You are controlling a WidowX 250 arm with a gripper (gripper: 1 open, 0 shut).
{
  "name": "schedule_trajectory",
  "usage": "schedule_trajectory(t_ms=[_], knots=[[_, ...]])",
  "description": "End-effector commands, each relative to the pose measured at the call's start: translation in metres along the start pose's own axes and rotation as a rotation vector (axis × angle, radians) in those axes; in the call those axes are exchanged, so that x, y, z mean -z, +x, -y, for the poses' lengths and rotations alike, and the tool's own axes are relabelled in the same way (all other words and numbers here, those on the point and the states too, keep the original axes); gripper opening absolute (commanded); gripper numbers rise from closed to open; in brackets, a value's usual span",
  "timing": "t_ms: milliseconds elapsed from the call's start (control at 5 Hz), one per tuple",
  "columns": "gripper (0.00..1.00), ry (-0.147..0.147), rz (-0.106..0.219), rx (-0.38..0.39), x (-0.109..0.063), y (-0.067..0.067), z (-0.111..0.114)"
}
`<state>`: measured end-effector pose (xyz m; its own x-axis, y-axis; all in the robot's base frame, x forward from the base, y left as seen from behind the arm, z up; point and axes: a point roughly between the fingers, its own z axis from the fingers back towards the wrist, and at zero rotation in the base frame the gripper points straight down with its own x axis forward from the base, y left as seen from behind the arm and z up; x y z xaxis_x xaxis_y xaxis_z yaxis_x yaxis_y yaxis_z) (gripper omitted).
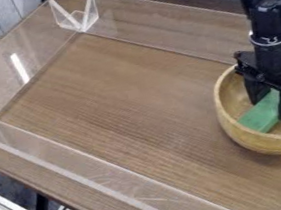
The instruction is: Put the green block in the brown bowl
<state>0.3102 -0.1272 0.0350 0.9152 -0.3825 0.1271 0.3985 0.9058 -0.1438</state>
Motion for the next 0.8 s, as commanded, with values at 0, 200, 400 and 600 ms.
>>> schedule_trajectory(t_ms=[0,200,400,600], knots=[[1.0,0.0,0.02,-0.001,-0.01,0.003,0.0],[1.0,0.002,0.029,-0.007,-0.017,0.003,0.0],[1.0,0.008,0.042,-0.012,-0.025,0.003,-0.001],[1.0,0.015,0.06,-0.018,-0.035,0.004,-0.002]])
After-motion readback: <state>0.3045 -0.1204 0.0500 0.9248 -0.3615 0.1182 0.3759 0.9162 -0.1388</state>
